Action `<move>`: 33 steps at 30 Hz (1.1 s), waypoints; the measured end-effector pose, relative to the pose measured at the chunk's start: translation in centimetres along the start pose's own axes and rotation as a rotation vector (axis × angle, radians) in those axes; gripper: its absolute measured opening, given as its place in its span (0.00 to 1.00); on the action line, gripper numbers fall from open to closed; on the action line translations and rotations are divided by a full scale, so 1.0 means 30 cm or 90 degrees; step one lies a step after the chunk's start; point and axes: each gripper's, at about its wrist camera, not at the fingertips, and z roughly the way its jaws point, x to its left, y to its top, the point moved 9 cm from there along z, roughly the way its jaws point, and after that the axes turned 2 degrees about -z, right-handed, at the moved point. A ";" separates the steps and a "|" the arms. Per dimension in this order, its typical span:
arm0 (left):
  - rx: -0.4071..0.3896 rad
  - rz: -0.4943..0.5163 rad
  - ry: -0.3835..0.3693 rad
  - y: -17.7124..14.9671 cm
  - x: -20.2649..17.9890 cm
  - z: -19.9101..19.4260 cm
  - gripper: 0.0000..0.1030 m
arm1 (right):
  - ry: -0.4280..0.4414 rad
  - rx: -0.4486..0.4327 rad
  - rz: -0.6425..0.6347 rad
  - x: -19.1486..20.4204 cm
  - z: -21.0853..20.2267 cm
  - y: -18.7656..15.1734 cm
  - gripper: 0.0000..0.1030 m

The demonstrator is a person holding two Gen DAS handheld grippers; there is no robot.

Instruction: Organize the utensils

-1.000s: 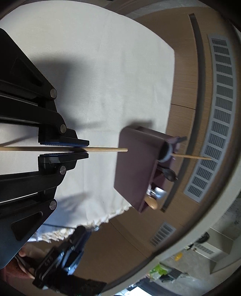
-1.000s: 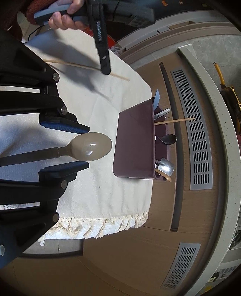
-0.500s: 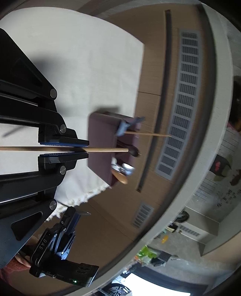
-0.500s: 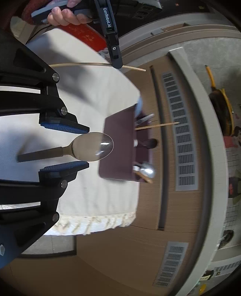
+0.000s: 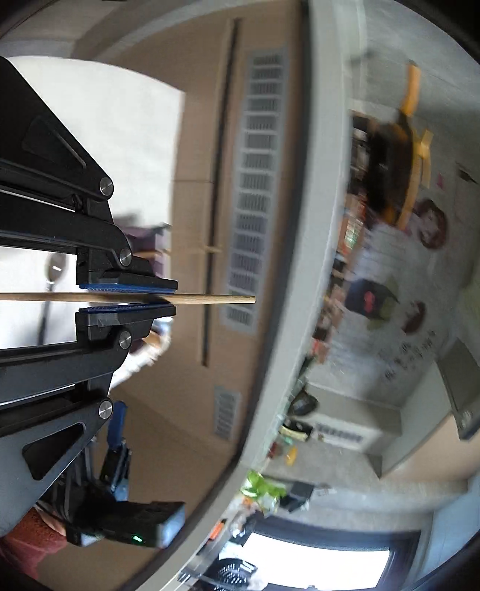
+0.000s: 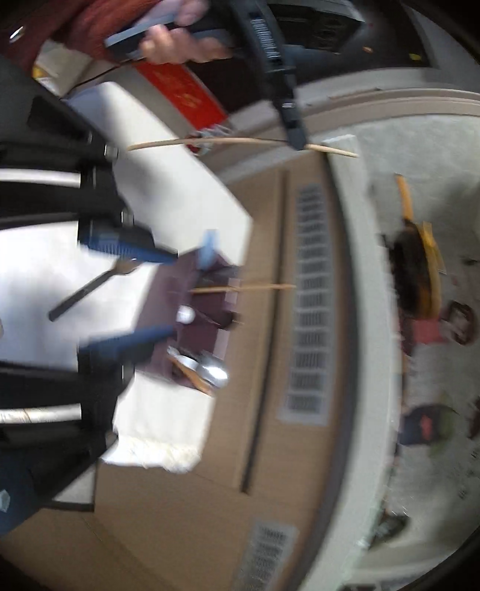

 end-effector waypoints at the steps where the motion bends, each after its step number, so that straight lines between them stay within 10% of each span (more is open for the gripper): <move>1: 0.008 -0.008 0.007 -0.017 0.021 0.011 0.05 | 0.012 0.024 -0.005 0.006 0.047 -0.040 0.38; 12: 0.090 -0.094 0.076 -0.245 0.254 0.083 0.05 | 0.040 0.249 -0.186 0.122 0.463 -0.352 0.34; 26: 0.101 -0.086 0.083 -0.257 0.267 0.104 0.05 | 0.028 0.213 -0.196 0.170 0.602 -0.253 0.27; 33: 0.109 -0.064 0.054 -0.255 0.205 0.118 0.05 | 0.012 0.112 -0.100 0.115 0.363 -0.177 0.27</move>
